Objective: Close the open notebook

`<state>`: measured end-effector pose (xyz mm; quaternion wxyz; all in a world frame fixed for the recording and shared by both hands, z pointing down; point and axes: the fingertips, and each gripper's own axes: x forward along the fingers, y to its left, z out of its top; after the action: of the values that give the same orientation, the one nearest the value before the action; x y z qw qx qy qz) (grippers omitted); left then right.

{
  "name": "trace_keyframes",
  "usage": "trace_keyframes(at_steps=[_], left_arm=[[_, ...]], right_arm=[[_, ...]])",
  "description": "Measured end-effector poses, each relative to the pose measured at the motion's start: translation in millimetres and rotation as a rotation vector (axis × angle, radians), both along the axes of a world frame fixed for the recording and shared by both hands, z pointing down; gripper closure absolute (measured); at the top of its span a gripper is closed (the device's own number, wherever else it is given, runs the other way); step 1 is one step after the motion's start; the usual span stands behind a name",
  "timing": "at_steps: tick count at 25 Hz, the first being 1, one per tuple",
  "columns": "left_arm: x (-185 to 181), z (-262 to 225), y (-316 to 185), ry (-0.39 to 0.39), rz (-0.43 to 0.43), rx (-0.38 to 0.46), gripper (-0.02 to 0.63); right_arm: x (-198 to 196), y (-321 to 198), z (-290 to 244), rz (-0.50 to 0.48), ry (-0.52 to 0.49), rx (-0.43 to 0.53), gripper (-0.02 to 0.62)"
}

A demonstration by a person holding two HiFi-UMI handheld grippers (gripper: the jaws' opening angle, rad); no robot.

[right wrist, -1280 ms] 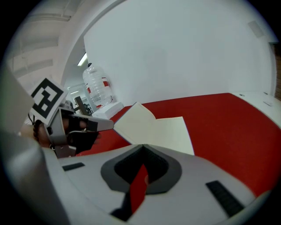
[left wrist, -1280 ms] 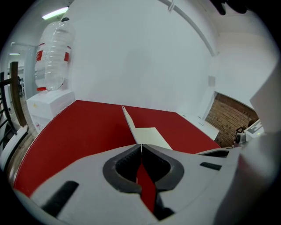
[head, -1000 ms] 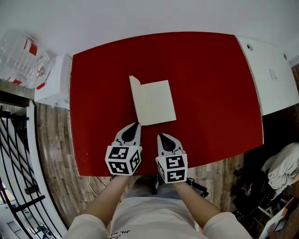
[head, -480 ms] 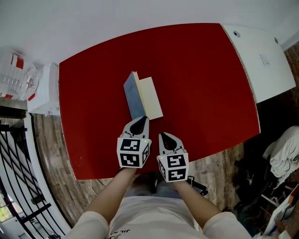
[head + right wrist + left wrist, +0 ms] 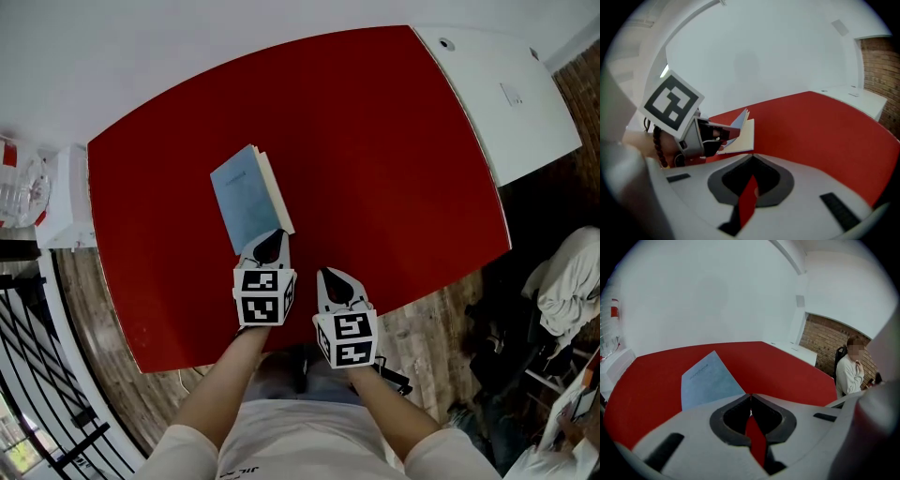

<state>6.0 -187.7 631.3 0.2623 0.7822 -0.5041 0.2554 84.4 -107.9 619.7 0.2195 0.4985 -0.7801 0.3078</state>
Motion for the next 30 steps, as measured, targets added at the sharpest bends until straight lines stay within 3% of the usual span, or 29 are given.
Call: trace_keyframes(at_steps=[14, 27, 30], left_arm=[[10.5, 64.0, 0.7, -0.062, 0.004, -0.114, 0.592], [14.1, 65.5, 0.5, -0.058, 0.004, -0.109, 0.588], [16.7, 65.2, 3.0, -0.059, 0.016, -0.113, 0.548]], right_arm=[[19.2, 3.8, 11.7, 0.016, -0.002, -0.032, 0.592], [16.6, 0.4, 13.1, 0.01, -0.015, -0.036, 0.592], [14.5, -0.2, 12.0, 0.008, -0.018, -0.034, 0.591]])
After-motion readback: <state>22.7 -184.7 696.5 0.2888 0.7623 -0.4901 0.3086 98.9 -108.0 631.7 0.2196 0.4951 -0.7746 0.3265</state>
